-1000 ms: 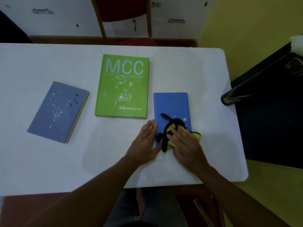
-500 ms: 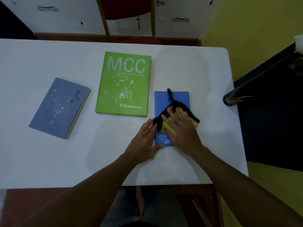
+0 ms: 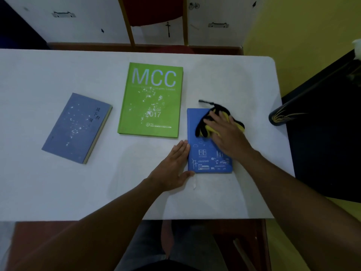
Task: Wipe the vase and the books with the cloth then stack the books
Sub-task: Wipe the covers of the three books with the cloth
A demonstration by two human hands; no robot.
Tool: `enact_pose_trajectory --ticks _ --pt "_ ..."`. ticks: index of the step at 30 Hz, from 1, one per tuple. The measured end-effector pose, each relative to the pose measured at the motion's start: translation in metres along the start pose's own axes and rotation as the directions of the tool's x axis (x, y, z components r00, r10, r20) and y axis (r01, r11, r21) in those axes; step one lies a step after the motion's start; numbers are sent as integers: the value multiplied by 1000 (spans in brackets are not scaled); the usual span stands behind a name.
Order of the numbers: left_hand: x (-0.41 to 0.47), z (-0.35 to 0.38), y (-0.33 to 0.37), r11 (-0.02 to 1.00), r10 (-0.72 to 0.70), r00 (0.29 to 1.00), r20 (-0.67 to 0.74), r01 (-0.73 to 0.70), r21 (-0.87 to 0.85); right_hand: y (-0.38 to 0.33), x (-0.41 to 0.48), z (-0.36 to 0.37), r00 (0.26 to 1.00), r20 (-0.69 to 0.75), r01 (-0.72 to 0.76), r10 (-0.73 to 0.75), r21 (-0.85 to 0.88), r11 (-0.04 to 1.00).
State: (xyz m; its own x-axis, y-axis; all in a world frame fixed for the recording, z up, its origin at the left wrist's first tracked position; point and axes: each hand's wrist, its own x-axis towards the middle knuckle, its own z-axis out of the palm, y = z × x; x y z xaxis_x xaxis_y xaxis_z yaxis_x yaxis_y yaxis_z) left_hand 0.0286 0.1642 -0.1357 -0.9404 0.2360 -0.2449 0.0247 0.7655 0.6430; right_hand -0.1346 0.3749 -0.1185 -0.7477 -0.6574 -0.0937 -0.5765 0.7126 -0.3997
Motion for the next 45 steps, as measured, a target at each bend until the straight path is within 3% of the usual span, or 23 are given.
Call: enact_pose_trajectory --ticks 4,8,14,16,21,25,29,33,38,42,45 --pt "1 0 0 1000 -17 1000 9 17 8 -30 23 16 992 -38 -119 120 23 993" --pt "1 2 -2 1000 9 999 -37 -10 -26 -54 -31 41 994 -82 -64 69 57 996" --pt "2 -4 0 1000 12 1000 22 -13 12 -70 -97 60 984 -157 -76 84 61 995" --pt "1 -5 0 999 26 999 21 -27 48 -69 -90 56 984 -151 -88 98 70 994" --pt "1 -1 -2 999 29 1000 -5 -28 30 -60 -14 34 943 -133 -281 306 177 943" --pt "2 -10 -4 999 36 999 2 -36 -41 -61 28 34 912 -177 -314 370 278 908" --pt "-11 -36 -17 988 148 968 -202 -154 -15 -81 22 38 854 -289 -293 432 419 859" --pt "-24 -75 -55 996 -86 869 -487 68 -55 -104 34 29 798 -393 -232 458 501 834" --pt "-28 -100 -100 932 -361 796 -487 295 -209 -166 70 49 809 -343 -210 478 591 779" --pt "-25 -95 -120 938 -345 821 -455 284 -200 -180 109 61 757 -324 -291 567 610 738" --pt "-26 -91 -126 942 -331 826 -456 259 -215 -156 156 52 793 -282 -365 540 490 792"
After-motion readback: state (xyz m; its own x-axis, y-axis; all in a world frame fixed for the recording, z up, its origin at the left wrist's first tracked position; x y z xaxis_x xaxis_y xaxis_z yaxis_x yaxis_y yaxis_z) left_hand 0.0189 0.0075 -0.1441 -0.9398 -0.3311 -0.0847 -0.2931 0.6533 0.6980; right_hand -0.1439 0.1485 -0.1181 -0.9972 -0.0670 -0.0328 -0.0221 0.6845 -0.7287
